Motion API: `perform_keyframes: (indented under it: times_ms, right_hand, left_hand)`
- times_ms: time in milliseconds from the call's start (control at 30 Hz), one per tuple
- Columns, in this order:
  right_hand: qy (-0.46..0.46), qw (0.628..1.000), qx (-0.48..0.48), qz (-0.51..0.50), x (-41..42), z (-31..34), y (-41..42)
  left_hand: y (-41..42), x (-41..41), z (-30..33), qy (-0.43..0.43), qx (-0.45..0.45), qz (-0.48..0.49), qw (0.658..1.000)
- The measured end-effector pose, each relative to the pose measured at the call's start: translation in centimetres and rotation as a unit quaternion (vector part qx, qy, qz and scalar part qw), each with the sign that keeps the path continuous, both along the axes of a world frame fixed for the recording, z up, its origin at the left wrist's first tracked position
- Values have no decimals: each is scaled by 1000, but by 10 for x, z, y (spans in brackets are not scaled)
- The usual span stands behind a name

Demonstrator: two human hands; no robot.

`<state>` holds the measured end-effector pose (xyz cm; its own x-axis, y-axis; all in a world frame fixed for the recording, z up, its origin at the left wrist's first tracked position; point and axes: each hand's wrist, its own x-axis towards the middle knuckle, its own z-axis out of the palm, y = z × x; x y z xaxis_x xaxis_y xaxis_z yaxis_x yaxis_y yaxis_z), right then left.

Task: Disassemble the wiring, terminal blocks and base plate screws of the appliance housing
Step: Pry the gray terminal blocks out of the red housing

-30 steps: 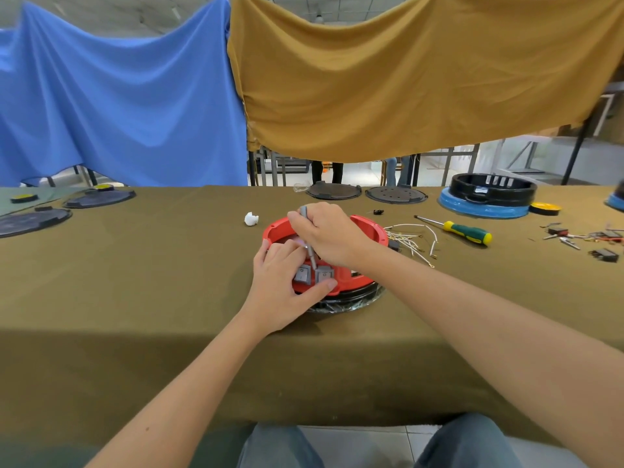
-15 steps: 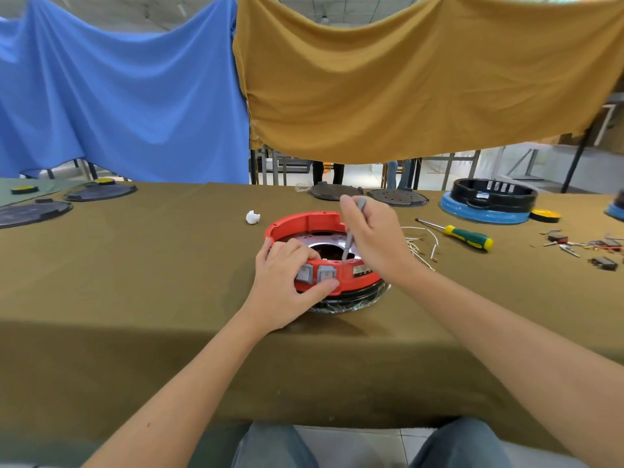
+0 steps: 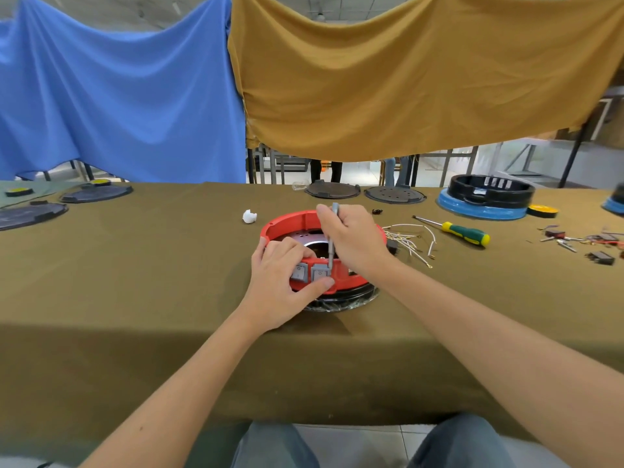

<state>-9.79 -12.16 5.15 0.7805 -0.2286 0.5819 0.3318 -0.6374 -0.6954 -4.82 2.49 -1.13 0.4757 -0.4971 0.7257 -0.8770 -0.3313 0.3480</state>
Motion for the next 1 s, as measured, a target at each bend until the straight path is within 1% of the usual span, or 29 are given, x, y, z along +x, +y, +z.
perform_keyframes:
  times_ms: [67,133,200,300,400,467,533,567,700,800,867,933,1000]
  right_hand:
    - [36,999,-4,6,3,3,-1]
    - [33,999,-12,8,2,4,-2]
    - [-8,1000,-15,1,-3,1,-2]
    - [-78,997,9,-19,-14,-10,0]
    - [-123,991,29,-35,-22,-20,6]
    - [-141,986,66,-57,-21,-25,12]
    - [-142,982,94,-77,-18,-25,16]
    - [-131,984,91,-84,-16,-22,17]
    - [-72,994,19,-80,-7,-12,11]
    - [-61,996,10,-57,-7,-10,7]
    - [-77,995,31,-51,-9,-9,6]
    - [-114,990,65,-46,-11,-6,5]
    - [-128,990,53,-20,-12,-1,10]
  left_hand:
    - [0,0,0,3,-4,-2,1000]
    - [0,-1,0,1,-8,-1,1000]
    - [1,-1,0,-3,-6,1,1000]
    - [1,-1,0,-7,-4,7,1000]
    - [0,0,-1,-8,-3,8,1000]
    - [1,0,-1,-9,-2,11,1000]
    - [1,0,-1,-8,0,11,1000]
    - [1,0,-1,-6,0,11,1000]
    - [0,1,0,1,4,8,1000]
    - [0,0,1,6,-1,2,1000]
    - [2,-1,1,9,-2,-2,1000]
    - [2,-1,0,12,-2,-1,1000]
    - [2,-1,1,18,0,0,1000]
